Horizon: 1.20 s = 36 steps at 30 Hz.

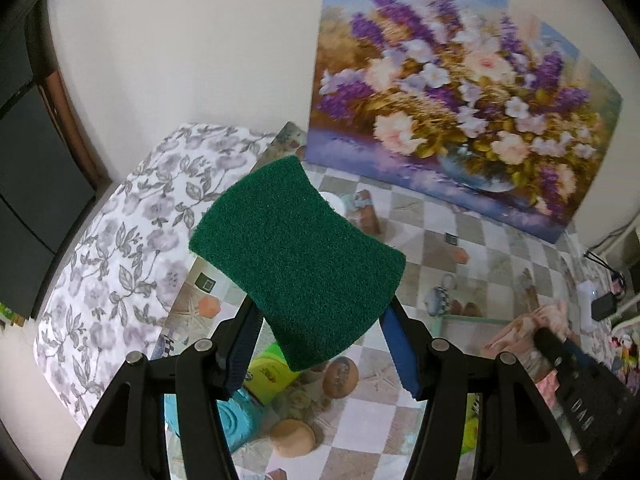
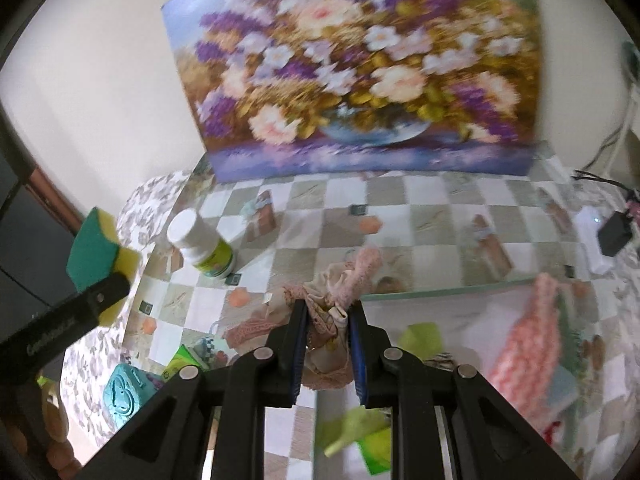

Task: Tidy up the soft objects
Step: 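Lift and carry the sponge and pink scrunchie toward the tray, then lower both items into the tray and open both tools to release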

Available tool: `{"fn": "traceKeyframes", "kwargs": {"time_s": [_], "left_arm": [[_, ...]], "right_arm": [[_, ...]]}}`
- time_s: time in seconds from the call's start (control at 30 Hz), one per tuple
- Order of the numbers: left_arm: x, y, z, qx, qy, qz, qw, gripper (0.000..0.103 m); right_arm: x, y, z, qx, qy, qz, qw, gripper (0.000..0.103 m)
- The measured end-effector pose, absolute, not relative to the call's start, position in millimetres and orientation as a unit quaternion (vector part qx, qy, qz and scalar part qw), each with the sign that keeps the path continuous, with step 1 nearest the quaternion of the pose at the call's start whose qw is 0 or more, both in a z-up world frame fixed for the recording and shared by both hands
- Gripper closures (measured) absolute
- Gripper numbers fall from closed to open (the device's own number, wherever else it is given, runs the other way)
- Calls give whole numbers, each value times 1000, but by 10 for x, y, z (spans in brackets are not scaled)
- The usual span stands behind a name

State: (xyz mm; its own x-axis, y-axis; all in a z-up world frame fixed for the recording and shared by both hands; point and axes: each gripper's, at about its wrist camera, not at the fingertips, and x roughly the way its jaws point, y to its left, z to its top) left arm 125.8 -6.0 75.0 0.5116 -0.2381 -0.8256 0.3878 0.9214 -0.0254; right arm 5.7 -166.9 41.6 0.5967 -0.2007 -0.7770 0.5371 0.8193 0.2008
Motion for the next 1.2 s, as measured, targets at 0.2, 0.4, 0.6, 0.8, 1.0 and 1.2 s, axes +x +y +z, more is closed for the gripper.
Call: {"fn": "traceKeyframes", "kwargs": {"time_s": [0.2,0.4,0.6,0.8,1.0,1.2], "left_arm": [[973,-168,804,98,444,-212,865,41],[654,-373,751,126,443,-254,851,41],[322,-662,586,160,452,-304,823,41],[140,-921,345,200,449,-326,808,41],[164,-1151,-19,228,461,-335,789,41],[256,-1312,-221,228,461,-348,784,41]], "right_arm": [[-344,-1873,603,227,376,-247,864,82],[-702,-2022,614,235,376,-285,850,82],[-943,-2079,478,250,384,-304,835,82],[-1019,-2103,329,259,394,-309,826,82],[-902,-2187,41,276,414,-298,815,82],[-819,-2335,-219,294,421,-293,807,82]]}}
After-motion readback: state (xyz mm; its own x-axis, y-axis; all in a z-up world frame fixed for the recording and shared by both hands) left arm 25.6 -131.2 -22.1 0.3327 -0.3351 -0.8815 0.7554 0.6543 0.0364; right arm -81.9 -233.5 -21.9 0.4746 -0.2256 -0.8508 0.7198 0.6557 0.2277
